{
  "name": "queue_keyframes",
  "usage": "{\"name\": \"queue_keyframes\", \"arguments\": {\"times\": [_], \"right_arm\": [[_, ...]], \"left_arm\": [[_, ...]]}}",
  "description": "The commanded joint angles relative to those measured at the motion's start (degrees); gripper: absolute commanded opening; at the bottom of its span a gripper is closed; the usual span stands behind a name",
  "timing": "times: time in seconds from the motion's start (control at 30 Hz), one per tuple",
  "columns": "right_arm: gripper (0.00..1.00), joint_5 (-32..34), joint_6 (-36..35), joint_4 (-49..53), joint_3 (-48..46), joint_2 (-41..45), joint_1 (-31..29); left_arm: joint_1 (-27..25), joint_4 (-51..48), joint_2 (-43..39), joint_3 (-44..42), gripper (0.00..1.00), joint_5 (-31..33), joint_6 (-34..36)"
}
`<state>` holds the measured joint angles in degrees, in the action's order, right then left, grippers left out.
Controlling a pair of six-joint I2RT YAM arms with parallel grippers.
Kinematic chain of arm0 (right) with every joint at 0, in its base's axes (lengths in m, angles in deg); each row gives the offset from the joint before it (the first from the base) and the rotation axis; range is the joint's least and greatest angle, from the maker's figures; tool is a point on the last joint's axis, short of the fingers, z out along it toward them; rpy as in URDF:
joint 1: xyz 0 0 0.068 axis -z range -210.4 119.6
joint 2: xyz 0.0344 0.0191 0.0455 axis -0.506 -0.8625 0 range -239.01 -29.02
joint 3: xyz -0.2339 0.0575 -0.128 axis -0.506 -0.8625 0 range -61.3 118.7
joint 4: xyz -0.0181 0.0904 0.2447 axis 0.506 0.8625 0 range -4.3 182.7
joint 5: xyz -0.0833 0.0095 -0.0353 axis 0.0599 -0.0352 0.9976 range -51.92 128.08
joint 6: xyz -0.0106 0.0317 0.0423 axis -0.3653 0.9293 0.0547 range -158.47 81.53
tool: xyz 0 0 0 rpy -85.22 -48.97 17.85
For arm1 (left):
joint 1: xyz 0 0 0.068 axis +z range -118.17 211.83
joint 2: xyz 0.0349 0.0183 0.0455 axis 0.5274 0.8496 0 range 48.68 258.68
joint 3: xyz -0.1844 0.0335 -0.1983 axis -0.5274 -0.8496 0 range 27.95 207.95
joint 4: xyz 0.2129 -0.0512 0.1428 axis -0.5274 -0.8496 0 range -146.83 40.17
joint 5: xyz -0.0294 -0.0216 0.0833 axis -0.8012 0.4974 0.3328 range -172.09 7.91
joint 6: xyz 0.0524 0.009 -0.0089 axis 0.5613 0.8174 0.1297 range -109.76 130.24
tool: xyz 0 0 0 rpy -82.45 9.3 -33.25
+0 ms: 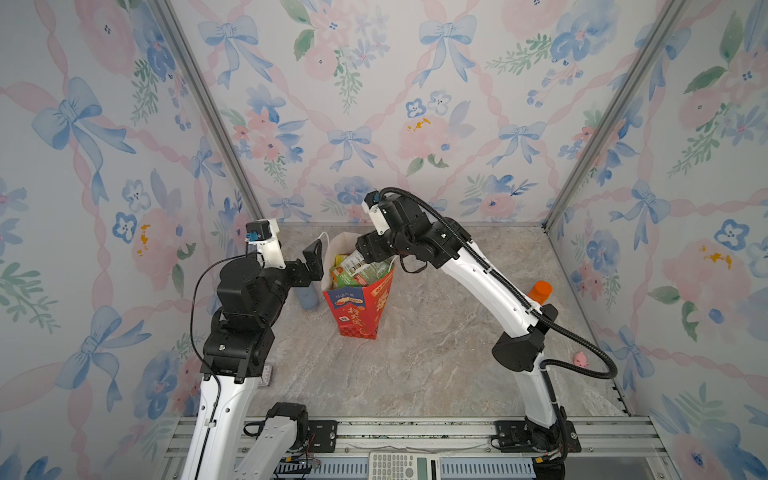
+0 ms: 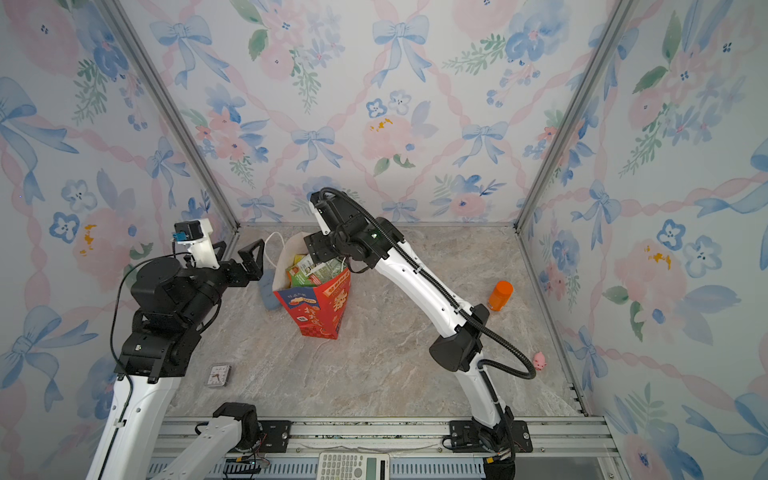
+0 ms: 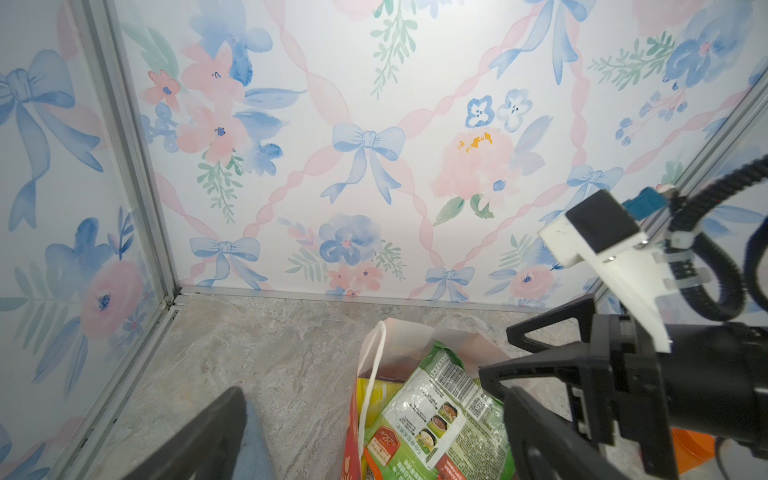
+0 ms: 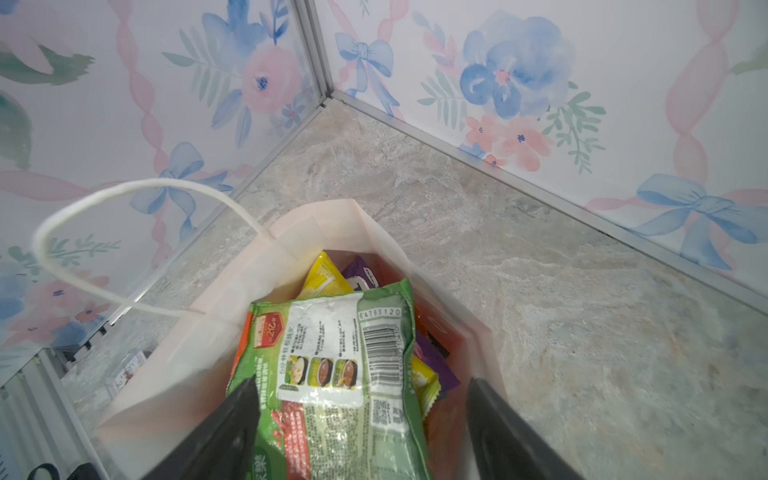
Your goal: Place the snacks into the paper bag
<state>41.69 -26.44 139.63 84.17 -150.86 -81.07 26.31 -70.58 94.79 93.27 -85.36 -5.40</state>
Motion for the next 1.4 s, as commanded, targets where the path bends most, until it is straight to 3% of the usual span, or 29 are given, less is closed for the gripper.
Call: {"name": "queue_keyframes", "arguments": {"times": [0.0,0.13,0.73,1.13,1.37], "right_arm": [[0.88,-5.5,0.7,-6.8,-3.1,6.0,0.4],[1.0,-10.2,1.2,-12.9,-9.1,8.9,0.9],[0.96,-26.7,10.9,-28.9,-17.1,6.9,5.9],[0.96,-30.7,13.0,-38.4,-18.1,5.4,7.2],[0.97,-23.8,4.1,-36.5,-18.9,11.3,9.8]], "left_arm": [[0.3,1.5,-0.5,-0.9,0.98,1.5,0.1],[0.4,1.9,-0.9,-1.4,0.98,2.2,0.1],[0.6,3.0,-3.0,-3.4,0.98,4.7,0.1],[0.9,3.9,-3.5,-4.9,0.98,5.8,0.0],[1.3,8.5,-3.3,-9.0,0.98,8.9,0.4]]}}
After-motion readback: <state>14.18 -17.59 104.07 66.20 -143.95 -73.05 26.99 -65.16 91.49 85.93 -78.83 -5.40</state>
